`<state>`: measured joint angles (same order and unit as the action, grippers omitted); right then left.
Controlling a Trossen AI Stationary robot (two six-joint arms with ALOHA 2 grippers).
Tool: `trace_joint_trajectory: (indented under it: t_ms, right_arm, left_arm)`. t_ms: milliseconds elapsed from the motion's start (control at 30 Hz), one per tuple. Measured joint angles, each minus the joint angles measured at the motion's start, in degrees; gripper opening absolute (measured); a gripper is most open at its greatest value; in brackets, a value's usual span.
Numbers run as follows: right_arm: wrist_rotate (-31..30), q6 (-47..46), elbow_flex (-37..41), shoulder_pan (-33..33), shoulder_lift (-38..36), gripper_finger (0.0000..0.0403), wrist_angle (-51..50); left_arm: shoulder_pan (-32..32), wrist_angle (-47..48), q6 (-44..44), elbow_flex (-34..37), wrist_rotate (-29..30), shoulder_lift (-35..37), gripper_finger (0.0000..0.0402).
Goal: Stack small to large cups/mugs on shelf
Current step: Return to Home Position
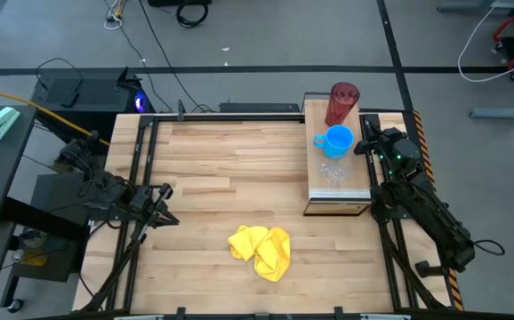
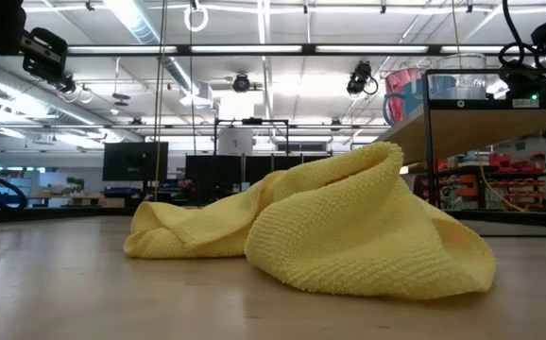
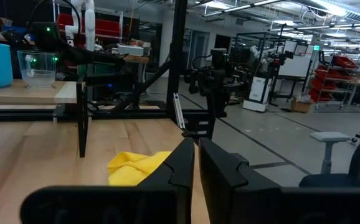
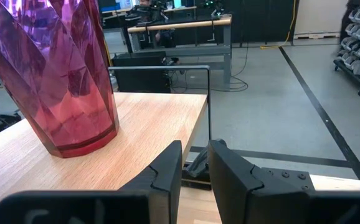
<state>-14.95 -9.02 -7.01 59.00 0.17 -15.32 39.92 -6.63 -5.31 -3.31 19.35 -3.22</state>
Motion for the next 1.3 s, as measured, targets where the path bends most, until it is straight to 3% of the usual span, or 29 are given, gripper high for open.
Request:
trace_joint_trajectory:
  t_ms: [1300]
  right_arm:
    - [-0.01, 0.0, 0.0, -0.02, 0.0, 0.0085, -0.01]
  left_arm:
    - [0.02, 0.0, 0.01, 0.0, -0.02, 0.0, 0.003]
